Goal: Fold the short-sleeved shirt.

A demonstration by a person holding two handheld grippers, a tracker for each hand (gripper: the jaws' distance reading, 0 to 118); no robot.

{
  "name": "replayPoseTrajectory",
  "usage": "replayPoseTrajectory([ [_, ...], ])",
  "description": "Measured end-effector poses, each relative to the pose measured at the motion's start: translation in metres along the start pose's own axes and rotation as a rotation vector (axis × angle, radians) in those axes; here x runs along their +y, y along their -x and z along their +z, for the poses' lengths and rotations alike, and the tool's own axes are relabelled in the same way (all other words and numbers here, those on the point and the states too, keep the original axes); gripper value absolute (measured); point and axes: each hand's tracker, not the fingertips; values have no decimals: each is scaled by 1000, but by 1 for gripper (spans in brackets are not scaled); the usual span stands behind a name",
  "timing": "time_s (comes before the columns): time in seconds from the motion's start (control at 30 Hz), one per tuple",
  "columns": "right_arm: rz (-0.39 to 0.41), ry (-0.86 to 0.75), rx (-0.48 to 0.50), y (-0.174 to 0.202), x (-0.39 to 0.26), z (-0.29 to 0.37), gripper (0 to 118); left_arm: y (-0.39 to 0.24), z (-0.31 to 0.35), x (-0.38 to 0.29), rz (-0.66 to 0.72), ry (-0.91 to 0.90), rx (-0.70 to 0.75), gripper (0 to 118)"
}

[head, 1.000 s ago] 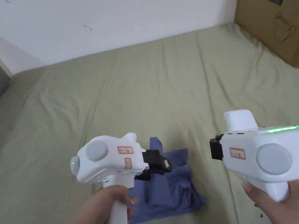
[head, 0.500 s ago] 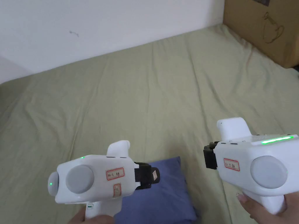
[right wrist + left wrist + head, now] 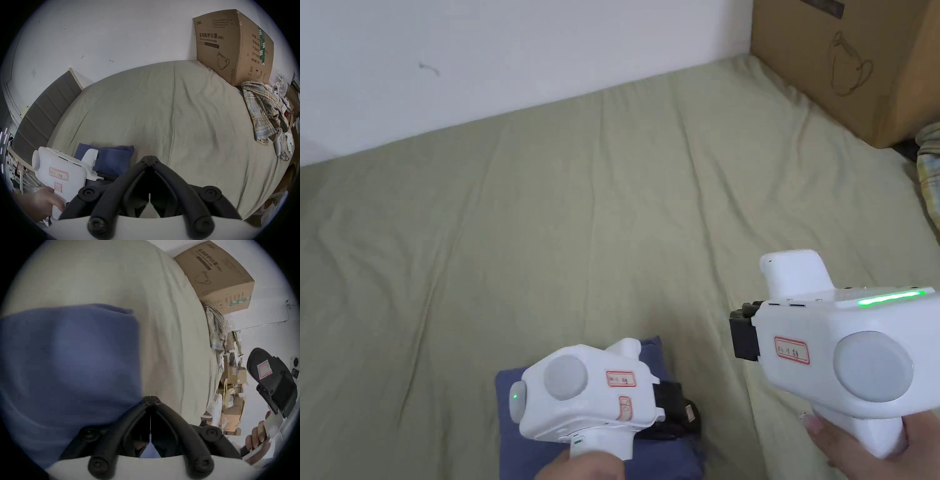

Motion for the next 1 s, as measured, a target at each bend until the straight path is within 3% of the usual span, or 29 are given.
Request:
replayPoseTrajectory([
  [0.2,4,-37,-24,-6,4,19,0,-16,71,-24,-74,-258,-127,0],
  [0.33,-6,-74,7,-11,8,26,0,7,146,-50,-94,-432,-107,0],
  [0.47,-70,17,164,4,7,2,0,46,196,-81,-26,-525,-6,0],
  [0.6,-182,191,460,28,-2,-43,0,90,215,-103,84,-555,21,0],
  [0.77,-353,420,610,43,-18,-106,0,139,215,-116,262,-546,-56,0],
  [0.83,-335,442,595,37,-20,-123,0,155,213,-116,287,-535,-76,0],
  [0.93,-210,479,516,18,-23,-137,0,170,207,-110,316,-522,-126,1],
  [1.0,-247,488,555,1,-27,-140,0,179,201,-103,334,-511,-203,1],
])
